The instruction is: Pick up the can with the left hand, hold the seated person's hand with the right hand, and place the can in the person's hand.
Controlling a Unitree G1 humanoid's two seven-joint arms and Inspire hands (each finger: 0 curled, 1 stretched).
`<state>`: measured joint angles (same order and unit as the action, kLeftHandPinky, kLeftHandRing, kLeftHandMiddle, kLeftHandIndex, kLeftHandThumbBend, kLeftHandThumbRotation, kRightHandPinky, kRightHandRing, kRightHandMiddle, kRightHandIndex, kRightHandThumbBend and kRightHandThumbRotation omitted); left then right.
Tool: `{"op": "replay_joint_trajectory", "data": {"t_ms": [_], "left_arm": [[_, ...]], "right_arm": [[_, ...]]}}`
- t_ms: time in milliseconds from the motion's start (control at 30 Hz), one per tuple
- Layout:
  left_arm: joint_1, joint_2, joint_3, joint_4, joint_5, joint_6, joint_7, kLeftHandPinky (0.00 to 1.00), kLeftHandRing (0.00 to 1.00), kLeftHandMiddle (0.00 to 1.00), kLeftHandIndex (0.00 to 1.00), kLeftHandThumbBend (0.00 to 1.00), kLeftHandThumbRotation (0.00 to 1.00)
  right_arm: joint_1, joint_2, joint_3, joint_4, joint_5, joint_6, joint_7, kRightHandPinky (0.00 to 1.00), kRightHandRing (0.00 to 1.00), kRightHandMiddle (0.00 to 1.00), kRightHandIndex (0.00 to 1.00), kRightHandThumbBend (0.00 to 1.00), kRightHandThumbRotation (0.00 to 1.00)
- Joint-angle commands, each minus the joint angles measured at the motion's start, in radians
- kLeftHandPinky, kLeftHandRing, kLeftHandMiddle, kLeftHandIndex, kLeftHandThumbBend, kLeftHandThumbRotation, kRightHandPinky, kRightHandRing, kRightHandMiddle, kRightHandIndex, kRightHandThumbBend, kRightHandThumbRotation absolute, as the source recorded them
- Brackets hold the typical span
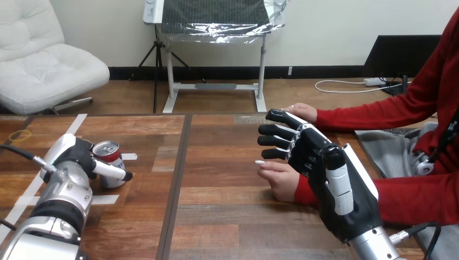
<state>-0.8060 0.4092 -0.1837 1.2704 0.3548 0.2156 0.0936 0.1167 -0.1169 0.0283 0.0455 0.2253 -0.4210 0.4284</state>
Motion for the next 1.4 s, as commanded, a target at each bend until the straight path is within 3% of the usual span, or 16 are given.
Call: {"op": "replay_joint_trajectory", "data": {"t_ms": [0, 433, 1367], "left_arm": [[-0.045, 0.002, -0.008, -0.014, 0.014, -0.02, 0.028, 0.5, 0.64, 0.69, 0.71, 0.76, 0.0], [-0.035, 0.002, -0.01, -0.015, 0.02, -0.043, 0.062, 0.45, 0.57, 0.63, 0.67, 0.74, 0.0], [-0.024, 0.001, -0.004, -0.01, 0.016, -0.085, 0.123, 0.44, 0.55, 0.6, 0.62, 0.75, 0.0]], "right_arm": [[-0.053, -0.002, -0.01, -0.041, 0.012, -0.018, 0.001, 0.72, 0.78, 0.79, 0.84, 0.88, 1.0], [-0.047, 0.0, -0.007, -0.051, 0.014, -0.015, 0.001, 0.72, 0.78, 0.79, 0.84, 0.87, 1.0], [-0.04, -0.002, -0.007, -0.052, 0.004, -0.012, -0.005, 0.73, 0.78, 0.79, 0.84, 0.87, 1.0]]}}
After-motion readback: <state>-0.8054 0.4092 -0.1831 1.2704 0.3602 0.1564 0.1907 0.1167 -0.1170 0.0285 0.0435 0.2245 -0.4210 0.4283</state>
